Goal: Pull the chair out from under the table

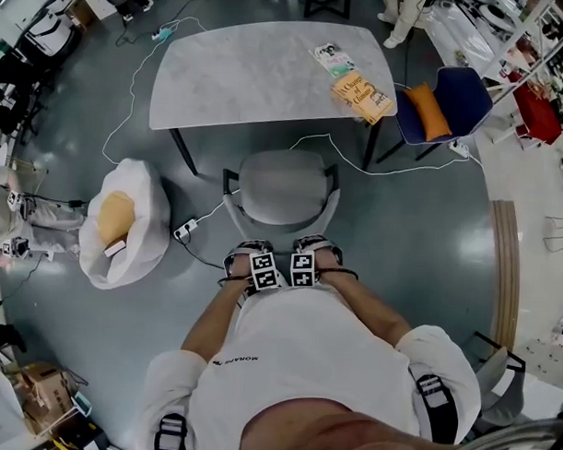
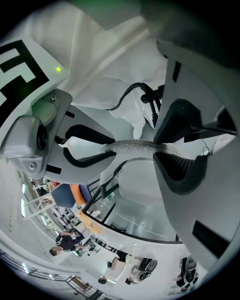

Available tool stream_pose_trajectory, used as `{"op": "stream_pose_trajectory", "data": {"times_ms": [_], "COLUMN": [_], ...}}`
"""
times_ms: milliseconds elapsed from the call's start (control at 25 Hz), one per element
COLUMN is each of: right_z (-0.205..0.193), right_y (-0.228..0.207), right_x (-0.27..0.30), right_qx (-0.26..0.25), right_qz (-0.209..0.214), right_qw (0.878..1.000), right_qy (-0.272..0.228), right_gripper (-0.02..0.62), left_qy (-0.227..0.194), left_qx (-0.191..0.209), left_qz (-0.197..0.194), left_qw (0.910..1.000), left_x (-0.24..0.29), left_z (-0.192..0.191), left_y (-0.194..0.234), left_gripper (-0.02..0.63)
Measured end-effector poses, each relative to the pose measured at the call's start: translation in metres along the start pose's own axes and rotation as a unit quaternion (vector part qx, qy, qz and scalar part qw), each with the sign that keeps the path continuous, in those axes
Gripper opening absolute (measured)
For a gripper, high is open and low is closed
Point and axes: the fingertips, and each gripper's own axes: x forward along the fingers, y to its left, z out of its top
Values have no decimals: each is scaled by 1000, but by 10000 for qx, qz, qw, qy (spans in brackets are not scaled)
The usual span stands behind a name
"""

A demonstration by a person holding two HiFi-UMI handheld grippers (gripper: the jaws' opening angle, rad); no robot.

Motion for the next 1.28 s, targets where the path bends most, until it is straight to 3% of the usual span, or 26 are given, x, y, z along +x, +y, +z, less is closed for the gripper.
{"op": "stream_pose_trajectory", "data": {"times_ms": [160,240,360,480,680,800,960,1120,1280], "right_z": [7,13,18,17,18,24,29,28,34], "right_y": [-11,-20,-38,-58,-93,-124,-163,-190,-210], "right_x": [-27,-41,-57,-70,-109,-140,-185,-224,-248], "right_qx": [307,500,869,1128,2066,2519,2981,3410,3574], "right_qz": [-60,-142,-324,-588,-946,-1290,-1727,-2085,-2364], "right_qw": [9992,9975,9923,9870,9600,9369,9030,8672,8446], "right_qy": [-256,-484,-825,-985,-1637,-2050,-2567,-2971,-3209], "right_gripper": [58,47,23,14,12,12,12,12,12], "left_qy": [-443,-490,-535,-766,-1283,-1652,-2205,-2652,-2981], "left_qx": [-473,-486,-442,-814,-1511,-1965,-2610,-2993,-3323], "left_qz": [-104,-123,57,262,750,1146,1663,2102,2407], "left_qw": [9978,9975,9976,9934,9773,9597,9250,8921,8618], "left_x": [-27,-38,-49,-63,-105,-136,-182,-225,-255], "left_z": [14,18,22,27,49,55,63,71,68], "left_y": [6,8,20,39,76,107,147,172,191], "left_gripper": [66,66,45,5,5,5,5,5,5]}}
